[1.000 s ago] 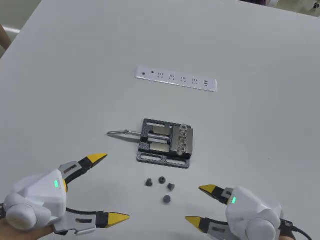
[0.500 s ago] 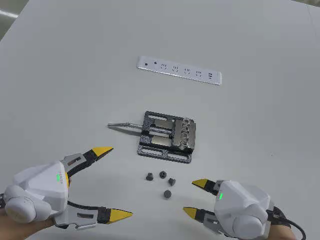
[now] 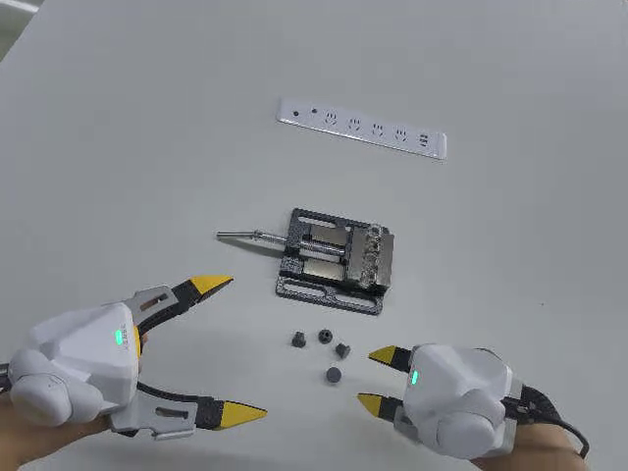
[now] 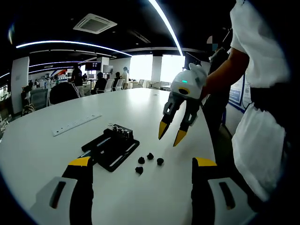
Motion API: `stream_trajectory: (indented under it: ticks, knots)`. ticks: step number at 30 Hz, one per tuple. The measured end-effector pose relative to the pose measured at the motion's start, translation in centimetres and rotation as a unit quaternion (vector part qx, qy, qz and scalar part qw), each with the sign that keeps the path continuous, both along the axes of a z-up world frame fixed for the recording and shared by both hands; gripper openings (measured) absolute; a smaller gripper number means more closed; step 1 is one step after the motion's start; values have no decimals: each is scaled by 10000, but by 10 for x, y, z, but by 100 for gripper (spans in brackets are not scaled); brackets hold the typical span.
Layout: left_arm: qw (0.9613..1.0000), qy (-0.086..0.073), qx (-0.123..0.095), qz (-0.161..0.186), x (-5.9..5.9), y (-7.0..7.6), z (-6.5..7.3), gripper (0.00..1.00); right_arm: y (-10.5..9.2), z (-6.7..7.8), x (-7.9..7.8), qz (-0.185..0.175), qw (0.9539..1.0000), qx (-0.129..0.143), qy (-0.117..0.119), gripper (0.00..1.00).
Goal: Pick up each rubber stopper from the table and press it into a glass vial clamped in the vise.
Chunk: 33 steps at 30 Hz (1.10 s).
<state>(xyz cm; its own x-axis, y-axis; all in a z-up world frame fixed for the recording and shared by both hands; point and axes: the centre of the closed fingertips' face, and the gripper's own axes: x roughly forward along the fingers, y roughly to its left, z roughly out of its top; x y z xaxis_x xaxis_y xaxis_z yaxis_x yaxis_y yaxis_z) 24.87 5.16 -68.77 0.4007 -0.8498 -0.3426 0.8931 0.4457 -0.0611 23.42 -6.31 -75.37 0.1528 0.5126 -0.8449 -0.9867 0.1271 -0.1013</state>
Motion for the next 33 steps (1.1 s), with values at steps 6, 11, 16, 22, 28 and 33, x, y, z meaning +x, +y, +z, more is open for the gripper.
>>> stream_trajectory:
  ticks: [6, 11, 16, 22, 28, 33]
  knots:
    - [10000, -4, 21, -81, -2, 1, -3, 86, 6, -4, 0, 100, 9999, -111, 31, 25]
    - [9999, -38, 6, -114, -2, 2, -4, 86, 12, -7, 1, 195, 9995, -245, 40, 24]
    - [9999, -62, -26, -125, -2, 4, -3, 86, 16, -11, 1, 286, 9990, -352, 55, 23]
    - [9999, -75, -17, -146, -2, 6, -4, 86, 19, -17, 0, 403, 9979, -496, 94, 22]
    - [9998, -103, -11, -183, -3, 6, -6, 86, 18, -22, -1, 464, 9967, -644, 147, 21]
    - [9997, -105, 18, -235, -4, 5, -9, 86, 18, -25, -2, 547, 9956, -747, 156, 20]
